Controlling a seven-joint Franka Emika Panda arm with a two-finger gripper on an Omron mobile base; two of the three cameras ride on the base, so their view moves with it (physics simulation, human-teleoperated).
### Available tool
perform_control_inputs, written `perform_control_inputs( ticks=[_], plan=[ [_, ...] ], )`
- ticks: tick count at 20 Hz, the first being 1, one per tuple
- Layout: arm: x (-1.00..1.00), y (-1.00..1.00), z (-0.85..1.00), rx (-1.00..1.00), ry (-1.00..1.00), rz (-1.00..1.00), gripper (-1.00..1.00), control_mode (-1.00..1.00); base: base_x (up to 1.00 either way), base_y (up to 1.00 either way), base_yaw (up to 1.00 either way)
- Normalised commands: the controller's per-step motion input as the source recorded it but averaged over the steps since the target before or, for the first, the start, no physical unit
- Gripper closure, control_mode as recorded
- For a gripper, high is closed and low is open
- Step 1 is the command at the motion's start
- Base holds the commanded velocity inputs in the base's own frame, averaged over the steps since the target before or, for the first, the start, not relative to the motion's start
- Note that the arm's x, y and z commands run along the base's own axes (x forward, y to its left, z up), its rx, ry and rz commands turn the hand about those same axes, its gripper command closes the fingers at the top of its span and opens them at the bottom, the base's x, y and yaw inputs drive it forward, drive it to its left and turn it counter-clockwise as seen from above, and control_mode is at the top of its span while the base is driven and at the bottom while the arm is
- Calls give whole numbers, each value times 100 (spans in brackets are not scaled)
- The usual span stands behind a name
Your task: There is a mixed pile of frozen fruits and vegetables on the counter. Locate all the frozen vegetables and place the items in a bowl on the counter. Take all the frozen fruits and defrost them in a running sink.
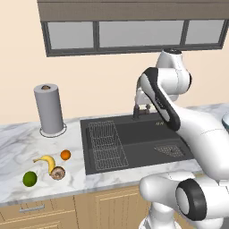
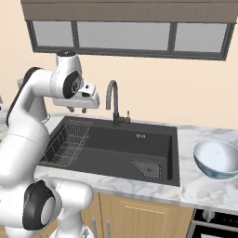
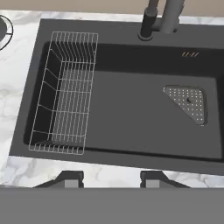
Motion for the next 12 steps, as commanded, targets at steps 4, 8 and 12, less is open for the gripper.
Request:
perform_control_inputs(
  ticks=[4,8,12],
  plan=[
    [-35,8,0,0,-1,0,-100,-100,0,0,0],
    [-70,57,-10,0,-1,-3,-100,-100,0,0,0],
    [-46,81,-16,0,0,-4,-100,-100,0,0,0]
  ],
)
